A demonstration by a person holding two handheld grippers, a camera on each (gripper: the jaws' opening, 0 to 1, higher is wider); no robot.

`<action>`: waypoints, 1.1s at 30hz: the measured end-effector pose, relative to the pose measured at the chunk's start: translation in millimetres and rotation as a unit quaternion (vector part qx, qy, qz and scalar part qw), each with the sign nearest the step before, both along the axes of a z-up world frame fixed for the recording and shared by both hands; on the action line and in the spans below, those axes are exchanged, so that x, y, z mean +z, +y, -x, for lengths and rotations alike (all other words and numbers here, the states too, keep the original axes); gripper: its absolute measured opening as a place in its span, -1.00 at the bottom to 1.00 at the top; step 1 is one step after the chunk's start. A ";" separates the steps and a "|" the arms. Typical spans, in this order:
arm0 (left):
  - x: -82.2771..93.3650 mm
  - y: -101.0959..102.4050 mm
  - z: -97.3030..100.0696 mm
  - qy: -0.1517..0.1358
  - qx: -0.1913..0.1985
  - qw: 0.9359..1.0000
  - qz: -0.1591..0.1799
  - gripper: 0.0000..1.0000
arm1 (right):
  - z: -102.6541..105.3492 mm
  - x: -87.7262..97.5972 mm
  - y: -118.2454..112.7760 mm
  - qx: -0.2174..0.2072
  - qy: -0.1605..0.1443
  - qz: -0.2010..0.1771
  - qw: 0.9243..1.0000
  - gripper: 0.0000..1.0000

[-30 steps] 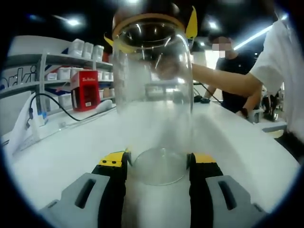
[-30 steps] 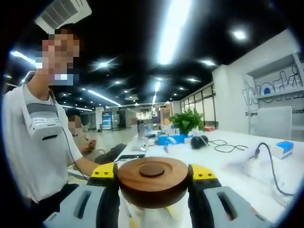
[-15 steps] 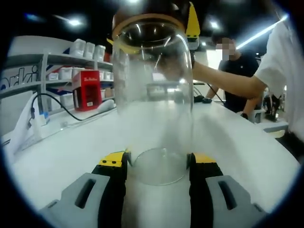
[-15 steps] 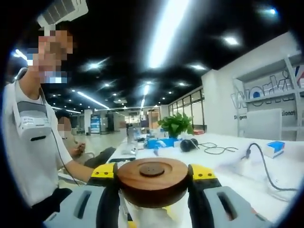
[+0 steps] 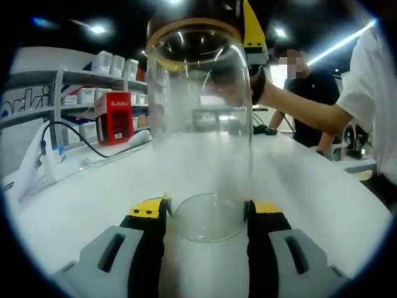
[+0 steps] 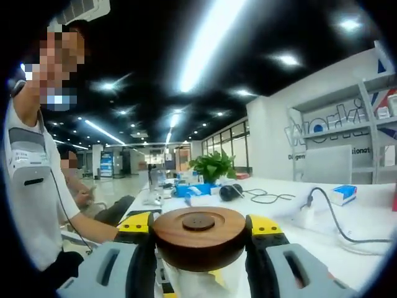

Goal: Clamp the coffee can twist off the lid put the lid on the table pick up the lid cover the can tighten the lid

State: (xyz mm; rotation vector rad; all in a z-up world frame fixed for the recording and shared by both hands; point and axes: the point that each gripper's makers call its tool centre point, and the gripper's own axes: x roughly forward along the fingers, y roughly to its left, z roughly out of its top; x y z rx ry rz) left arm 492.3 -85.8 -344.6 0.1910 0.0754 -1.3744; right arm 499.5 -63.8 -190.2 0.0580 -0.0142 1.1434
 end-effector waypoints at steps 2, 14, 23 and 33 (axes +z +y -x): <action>0.0 0.0 0.1 0.000 0.000 1.000 0.000 -0.13 | 0.1 0.0 0.2 -0.016 -0.003 0.004 1.000 0.06; 0.2 -0.4 0.7 0.000 0.001 1.000 0.000 -0.13 | 0.1 -0.6 -0.7 -0.086 -0.013 0.007 0.996 0.06; 0.1 0.3 -3.5 0.000 0.010 1.000 0.000 -0.13 | -4.4 -0.4 -1.6 -0.152 -0.019 0.007 0.988 0.06; -0.5 1.2 -7.3 0.001 0.010 1.000 -0.001 -0.14 | -7.0 -0.4 -4.8 -0.184 -0.018 0.007 0.983 0.06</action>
